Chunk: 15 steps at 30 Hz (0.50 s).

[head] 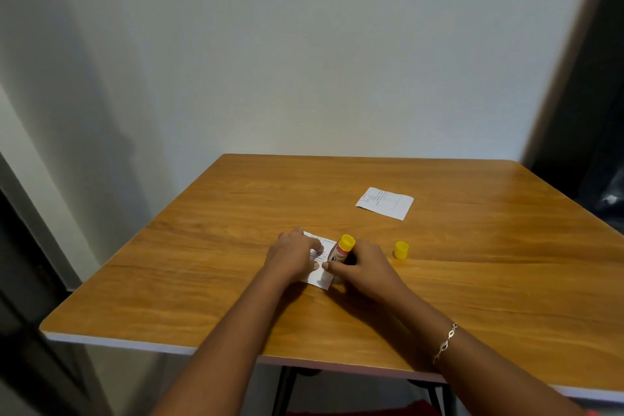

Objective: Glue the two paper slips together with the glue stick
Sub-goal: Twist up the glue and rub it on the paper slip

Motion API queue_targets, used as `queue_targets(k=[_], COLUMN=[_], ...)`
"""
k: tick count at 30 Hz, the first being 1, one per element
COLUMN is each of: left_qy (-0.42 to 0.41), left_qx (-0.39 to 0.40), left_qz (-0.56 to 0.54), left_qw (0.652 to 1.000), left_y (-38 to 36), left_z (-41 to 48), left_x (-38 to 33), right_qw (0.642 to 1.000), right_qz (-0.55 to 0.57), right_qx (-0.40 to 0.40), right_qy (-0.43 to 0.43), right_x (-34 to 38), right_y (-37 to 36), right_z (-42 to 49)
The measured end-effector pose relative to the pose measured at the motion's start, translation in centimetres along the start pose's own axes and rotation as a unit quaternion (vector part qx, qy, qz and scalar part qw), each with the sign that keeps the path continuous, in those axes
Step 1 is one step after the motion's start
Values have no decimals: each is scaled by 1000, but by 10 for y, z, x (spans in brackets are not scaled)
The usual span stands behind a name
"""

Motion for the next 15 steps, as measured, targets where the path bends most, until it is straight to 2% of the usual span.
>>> queue_targets(k=[6, 11, 15], left_qy=[8, 32, 41], left_qx=[-5, -18, -27], left_qz=[4, 13, 83], left_qw=[1000, 999, 995], left_y=[1, 4, 9], left_z=[1, -1, -1], left_x=[0, 3, 1], right_qw=[1000, 996, 983], right_qz=[7, 78, 159], right_qx=[5, -33, -47], right_qy=[15, -37, -73], right_x=[4, -14, -26], right_y=[-2, 12, 18], right_z=[-9, -6, -8])
Point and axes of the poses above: each hand's wrist, its own z-axis towards the middle knuckle, its own y-axis out of the back of the hand, x = y × z, the point moved 10 cm from there along z, towards the middle knuckle, and after that the axes turned 4 degrees about -z, right-handed, at the moved point
